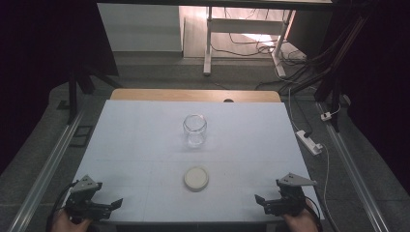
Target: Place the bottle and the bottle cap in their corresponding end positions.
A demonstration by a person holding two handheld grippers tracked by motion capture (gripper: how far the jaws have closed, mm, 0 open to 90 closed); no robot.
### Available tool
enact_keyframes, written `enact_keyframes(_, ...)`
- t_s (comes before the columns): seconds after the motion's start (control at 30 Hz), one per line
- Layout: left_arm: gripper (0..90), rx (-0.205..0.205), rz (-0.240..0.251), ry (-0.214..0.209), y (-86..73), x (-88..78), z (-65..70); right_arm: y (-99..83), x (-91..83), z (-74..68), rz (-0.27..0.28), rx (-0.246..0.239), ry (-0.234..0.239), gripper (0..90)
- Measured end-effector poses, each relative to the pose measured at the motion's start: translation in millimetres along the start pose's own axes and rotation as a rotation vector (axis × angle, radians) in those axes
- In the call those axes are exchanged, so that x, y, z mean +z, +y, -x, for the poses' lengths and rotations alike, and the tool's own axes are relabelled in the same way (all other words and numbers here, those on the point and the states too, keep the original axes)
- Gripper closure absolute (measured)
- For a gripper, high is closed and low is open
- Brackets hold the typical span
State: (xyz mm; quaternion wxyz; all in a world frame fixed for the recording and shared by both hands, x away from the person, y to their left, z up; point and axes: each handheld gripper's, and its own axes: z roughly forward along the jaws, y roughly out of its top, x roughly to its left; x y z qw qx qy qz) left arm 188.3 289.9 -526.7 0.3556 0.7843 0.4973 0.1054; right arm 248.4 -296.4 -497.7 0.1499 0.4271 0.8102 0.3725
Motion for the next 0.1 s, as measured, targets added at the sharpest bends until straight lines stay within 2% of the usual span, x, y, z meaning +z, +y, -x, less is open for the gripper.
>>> enact_keyframes(0.1,0.0,-0.007,-0.001,-0.001,0.5,0.8,0.0,0.4,1.5,-0.6,-0.013,0.001,-0.011,0.0)
